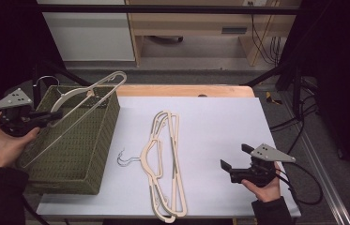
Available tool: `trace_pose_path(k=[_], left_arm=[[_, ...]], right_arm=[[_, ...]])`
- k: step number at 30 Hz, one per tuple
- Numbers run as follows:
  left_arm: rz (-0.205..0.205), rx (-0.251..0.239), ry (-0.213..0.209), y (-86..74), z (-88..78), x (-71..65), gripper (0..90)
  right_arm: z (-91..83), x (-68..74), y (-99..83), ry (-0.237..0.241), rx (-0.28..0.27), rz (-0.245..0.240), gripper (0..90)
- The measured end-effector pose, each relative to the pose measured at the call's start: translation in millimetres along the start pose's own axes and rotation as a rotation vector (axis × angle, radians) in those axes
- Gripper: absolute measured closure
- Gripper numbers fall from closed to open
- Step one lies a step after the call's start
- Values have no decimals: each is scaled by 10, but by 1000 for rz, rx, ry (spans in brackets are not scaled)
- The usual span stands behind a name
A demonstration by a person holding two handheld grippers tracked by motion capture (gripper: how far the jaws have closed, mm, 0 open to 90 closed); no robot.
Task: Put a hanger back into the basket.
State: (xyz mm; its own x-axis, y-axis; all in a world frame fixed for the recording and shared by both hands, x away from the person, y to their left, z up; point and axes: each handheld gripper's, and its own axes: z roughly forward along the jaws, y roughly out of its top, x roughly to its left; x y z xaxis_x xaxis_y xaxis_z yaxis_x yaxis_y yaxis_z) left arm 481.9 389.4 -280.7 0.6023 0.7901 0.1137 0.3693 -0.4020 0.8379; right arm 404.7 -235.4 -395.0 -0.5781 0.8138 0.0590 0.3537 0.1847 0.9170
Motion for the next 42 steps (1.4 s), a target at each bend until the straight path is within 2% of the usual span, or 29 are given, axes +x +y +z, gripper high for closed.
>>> trace_pose_path(k=[1, 2, 3, 6, 14, 19, 23, 28, 32, 34, 38, 42], left_arm=[[0, 0, 0, 0, 0, 0, 863], [-7, 7, 15, -53, -13, 68, 863], [-7, 7, 15, -53, -13, 68, 863], [-25, 27, 35, -169, -24, 186, 863], [-62, 82, 60, -391, 46, 323, 863], [-93, 105, 49, -531, 119, 360, 863], [-101, 132, 42, -613, 197, 350, 863], [-164, 164, 33, -820, 407, 337, 862], [-183, 190, 40, -930, 497, 340, 858], [-188, 199, 51, -966, 512, 349, 857], [-204, 259, 100, -1006, 543, 363, 844], [-241, 262, 135, -1018, 532, 401, 763]], right_arm=[[5, 4, -1, -3, 0, 5, 47], [7, 4, -3, -2, 1, 6, 47], [11, 2, -4, -3, 3, 5, 48], [18, 3, -8, -4, 6, 3, 48], [34, 7, -12, -1, 13, 1, 48], [35, 1, -16, 1, 18, -5, 48], [42, 9, -17, 1, 19, 1, 48], [48, 13, -19, 2, 20, 2, 49], [52, 13, -22, 2, 25, -4, 49], [56, 14, -23, 3, 26, -3, 49], [67, 22, -27, 5, 29, -5, 49], [78, 29, -31, 7, 32, -4, 49]])
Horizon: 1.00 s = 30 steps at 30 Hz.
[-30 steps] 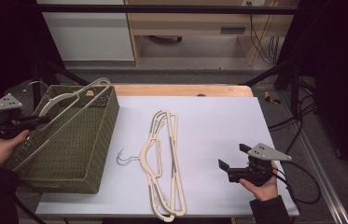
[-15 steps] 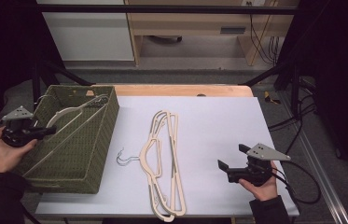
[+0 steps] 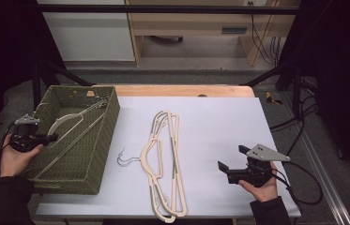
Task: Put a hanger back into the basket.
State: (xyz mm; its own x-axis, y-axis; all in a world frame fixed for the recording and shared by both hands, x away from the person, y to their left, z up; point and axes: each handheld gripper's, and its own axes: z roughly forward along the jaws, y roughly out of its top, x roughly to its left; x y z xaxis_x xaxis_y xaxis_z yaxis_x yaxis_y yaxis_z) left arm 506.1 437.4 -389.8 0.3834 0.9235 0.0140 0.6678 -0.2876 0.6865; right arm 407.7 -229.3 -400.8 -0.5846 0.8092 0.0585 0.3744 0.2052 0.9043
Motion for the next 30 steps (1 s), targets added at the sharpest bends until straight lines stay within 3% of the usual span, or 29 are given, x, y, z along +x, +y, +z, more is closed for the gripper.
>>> trace_pose_path(k=[4, 8, 13, 17, 20, 26, 30], left_arm=[[-14, 11, 19, 1, 3, 8, 721], [-34, 9, 43, 2, -1, 9, 585], [-47, 34, 73, -6, 0, 49, 528], [-73, 27, 79, -14, -7, 51, 460], [-67, 42, 91, -15, -30, 57, 430], [-84, 12, 95, -25, -101, 69, 380], [-86, -47, 86, -25, -193, 47, 368]], right_arm=[[3, 3, -1, 0, 0, 0, 49], [6, 3, -1, 0, 0, 0, 50], [7, 8, -2, 8, 4, -5, 50], [10, 8, -3, 6, 5, -11, 50], [10, 12, -2, 8, 5, -7, 50], [17, 23, 1, 7, 3, -7, 49], [9, 21, 3, 11, 2, -5, 49]])
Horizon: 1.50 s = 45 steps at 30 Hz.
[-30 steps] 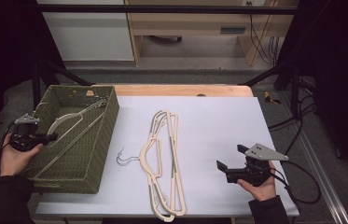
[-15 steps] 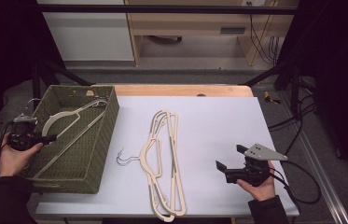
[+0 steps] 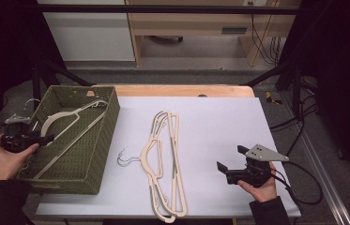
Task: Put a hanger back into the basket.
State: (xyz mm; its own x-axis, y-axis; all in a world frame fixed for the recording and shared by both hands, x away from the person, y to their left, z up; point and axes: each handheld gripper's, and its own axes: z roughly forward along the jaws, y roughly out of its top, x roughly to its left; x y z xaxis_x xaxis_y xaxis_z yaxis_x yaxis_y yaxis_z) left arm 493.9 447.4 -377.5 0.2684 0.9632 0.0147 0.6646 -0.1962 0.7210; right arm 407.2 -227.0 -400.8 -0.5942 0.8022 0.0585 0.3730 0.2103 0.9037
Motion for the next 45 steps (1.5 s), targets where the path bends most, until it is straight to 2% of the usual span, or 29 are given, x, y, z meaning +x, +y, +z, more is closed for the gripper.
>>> trace_pose_path(k=[4, 9, 13, 17, 20, 23, 27, 31, 36, 40, 43, 45], left_arm=[[-15, -93, -23, 25, -140, -68, 342], [-11, -234, -97, 61, -341, -268, 278], [36, -321, -159, 115, -475, -530, 219], [79, -405, -227, 164, -590, -848, 172], [110, -448, -278, 159, -641, -1101, 131], [143, -470, -323, 116, -645, -1336, 115], [153, -486, -388, 50, -588, -1618, 102], [156, -487, -419, -16, -514, -1822, 98], [178, -457, -448, -103, -428, -1958, 92], [184, -444, -452, -139, -396, -2013, 93], [193, -439, -454, -152, -396, -2038, 94], [212, -431, -447, -179, -404, -2066, 94]], right_arm=[[2, 4, 2, -5, 0, -2, 49], [0, 26, 16, -4, -8, -6, 47], [4, 57, 34, -2, -15, -13, 45], [15, 100, 55, 2, -22, -11, 44], [27, 145, 73, 7, -23, -15, 43], [47, 204, 97, 23, -22, -22, 44], [82, 300, 130, 42, -15, -30, 46], [125, 403, 169, 67, -8, -36, 50], [191, 553, 213, 94, -2, -43, 50], [257, 662, 239, 116, 7, -44, 50], [326, 741, 250, 132, 16, -21, 51], [378, 795, 258, 135, 23, -18, 51]])
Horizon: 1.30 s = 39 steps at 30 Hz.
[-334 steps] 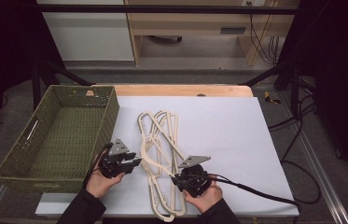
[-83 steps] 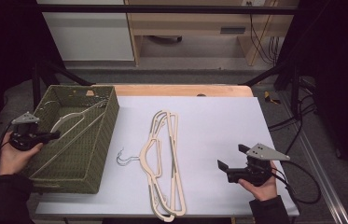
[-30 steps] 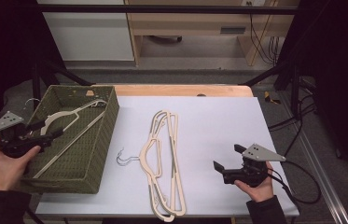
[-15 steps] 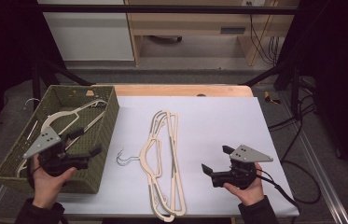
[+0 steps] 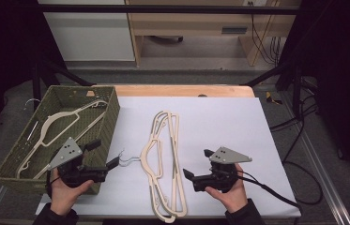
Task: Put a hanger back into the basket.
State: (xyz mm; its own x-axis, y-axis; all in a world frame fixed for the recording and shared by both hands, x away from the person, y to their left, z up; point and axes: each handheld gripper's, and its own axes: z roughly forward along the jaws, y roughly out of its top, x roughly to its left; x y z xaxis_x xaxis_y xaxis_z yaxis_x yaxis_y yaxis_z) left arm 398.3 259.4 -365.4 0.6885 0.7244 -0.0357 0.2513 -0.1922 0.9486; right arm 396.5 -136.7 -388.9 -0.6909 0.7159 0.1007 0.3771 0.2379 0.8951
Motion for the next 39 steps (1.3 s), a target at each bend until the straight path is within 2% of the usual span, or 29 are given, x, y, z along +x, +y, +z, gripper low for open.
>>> trace_pose_path(k=[5, 10, 13, 22, 30, 33, 39], left_arm=[[-9, 15, -9, -59, -3, 7, 95], [-12, 25, 4, -81, -5, 39, 95], [-16, 20, 7, -82, -28, 54, 94], [-24, 5, 20, -70, -72, 101, 95], [-34, -8, 33, -65, -124, 167, 90], [-38, -9, 39, -64, -138, 190, 88], [-45, -8, 43, -68, -142, 210, 87]], right_arm=[[150, 134, 26, 10, 21, -3, 53], [287, 258, 18, 24, 52, -6, 56], [366, 309, 0, 30, 69, -2, 67], [613, 510, -34, 45, 132, -39, 115], [876, 637, -137, 49, 214, -45, 155], [959, 665, -191, 35, 260, -51, 183], [1095, 667, -322, 16, 338, -60, 323]])
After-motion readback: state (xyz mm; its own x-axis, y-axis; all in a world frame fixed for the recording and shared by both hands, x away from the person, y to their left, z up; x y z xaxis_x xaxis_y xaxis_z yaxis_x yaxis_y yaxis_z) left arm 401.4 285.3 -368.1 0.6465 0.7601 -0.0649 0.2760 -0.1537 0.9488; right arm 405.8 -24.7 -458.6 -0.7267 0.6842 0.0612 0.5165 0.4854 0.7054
